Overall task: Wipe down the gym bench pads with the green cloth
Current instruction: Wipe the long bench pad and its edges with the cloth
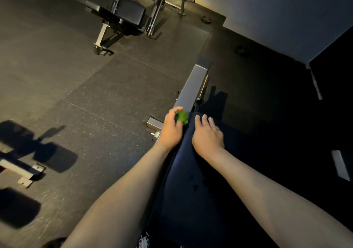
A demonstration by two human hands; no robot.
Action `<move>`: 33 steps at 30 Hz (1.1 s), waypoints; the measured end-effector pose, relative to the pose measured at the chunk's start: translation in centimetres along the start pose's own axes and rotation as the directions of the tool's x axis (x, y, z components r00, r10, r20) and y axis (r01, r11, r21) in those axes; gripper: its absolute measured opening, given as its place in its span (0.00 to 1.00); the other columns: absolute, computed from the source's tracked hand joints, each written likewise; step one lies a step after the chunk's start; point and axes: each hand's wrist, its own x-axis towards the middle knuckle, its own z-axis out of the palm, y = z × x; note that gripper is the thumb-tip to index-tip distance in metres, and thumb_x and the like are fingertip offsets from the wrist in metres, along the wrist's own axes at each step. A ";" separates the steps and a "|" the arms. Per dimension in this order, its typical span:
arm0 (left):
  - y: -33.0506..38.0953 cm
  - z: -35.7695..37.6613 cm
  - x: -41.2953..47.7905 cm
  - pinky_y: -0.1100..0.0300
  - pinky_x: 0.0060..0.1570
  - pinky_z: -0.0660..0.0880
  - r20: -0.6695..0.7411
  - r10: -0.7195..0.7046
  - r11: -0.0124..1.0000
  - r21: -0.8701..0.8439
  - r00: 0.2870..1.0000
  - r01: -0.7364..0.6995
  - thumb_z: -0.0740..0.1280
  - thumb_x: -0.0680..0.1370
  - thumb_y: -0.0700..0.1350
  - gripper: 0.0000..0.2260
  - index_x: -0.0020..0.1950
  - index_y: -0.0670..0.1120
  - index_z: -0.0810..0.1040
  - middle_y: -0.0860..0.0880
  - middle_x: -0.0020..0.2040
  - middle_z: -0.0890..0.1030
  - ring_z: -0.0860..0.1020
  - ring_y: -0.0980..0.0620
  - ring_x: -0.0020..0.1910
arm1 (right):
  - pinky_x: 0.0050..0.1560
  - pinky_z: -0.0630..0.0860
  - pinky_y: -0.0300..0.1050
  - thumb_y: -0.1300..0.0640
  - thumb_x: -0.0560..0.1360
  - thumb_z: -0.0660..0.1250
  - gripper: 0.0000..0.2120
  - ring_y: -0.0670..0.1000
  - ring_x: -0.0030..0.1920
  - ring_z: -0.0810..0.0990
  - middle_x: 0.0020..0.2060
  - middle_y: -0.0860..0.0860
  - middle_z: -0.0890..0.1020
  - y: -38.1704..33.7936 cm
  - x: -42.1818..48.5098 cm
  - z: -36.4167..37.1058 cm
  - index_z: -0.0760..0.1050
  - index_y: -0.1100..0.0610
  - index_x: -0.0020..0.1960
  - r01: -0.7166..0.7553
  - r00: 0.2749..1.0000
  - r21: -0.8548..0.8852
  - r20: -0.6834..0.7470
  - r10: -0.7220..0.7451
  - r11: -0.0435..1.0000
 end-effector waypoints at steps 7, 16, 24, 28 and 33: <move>1.9 2.6 3.9 0.66 0.62 0.68 0.046 -0.146 0.985 -0.087 0.988 0.150 0.60 0.84 0.42 0.13 0.68 0.45 0.76 0.50 0.64 0.79 0.75 0.53 0.64 | 0.73 0.59 0.55 0.59 0.82 0.49 0.28 0.58 0.79 0.49 0.80 0.56 0.51 0.1 0.3 0.3 0.46 0.54 0.81 0.007 1.000 0.006 0.002 -0.007 1.000; 2.0 1.8 0.7 0.73 0.40 0.70 -0.051 -0.268 0.962 -0.059 0.962 0.265 0.62 0.83 0.46 0.08 0.56 0.44 0.78 0.52 0.50 0.81 0.78 0.56 0.49 | 0.76 0.55 0.57 0.59 0.82 0.49 0.29 0.59 0.79 0.47 0.80 0.57 0.49 0.0 0.4 0.1 0.45 0.55 0.81 0.017 1.000 0.028 0.019 -0.017 0.999; 1.2 -0.4 -3.2 0.72 0.34 0.67 -0.050 -0.232 0.960 0.151 0.972 0.237 0.62 0.83 0.49 0.12 0.48 0.39 0.73 0.51 0.42 0.78 0.73 0.55 0.39 | 0.76 0.54 0.58 0.57 0.82 0.50 0.28 0.60 0.79 0.48 0.80 0.58 0.51 0.2 -0.1 0.4 0.46 0.56 0.81 0.028 1.000 0.060 -0.015 -0.027 0.998; 1.2 -1.1 -2.3 0.65 0.41 0.69 -0.014 -0.220 0.951 0.220 0.975 0.217 0.62 0.83 0.49 0.08 0.48 0.46 0.73 0.53 0.44 0.79 0.75 0.56 0.42 | 0.75 0.55 0.57 0.56 0.82 0.49 0.28 0.59 0.79 0.49 0.80 0.58 0.51 0.5 0.1 0.5 0.47 0.55 0.80 0.048 0.998 0.067 -0.033 -0.046 0.997; 2.3 0.1 1.4 0.73 0.46 0.67 -0.066 -0.133 0.988 0.070 0.989 0.137 0.60 0.84 0.41 0.10 0.64 0.46 0.74 0.51 0.58 0.78 0.77 0.54 0.55 | 0.77 0.55 0.56 0.55 0.83 0.49 0.27 0.58 0.80 0.49 0.80 0.57 0.51 0.9 0.1 0.9 0.47 0.54 0.81 0.057 0.998 0.089 -0.047 -0.053 0.994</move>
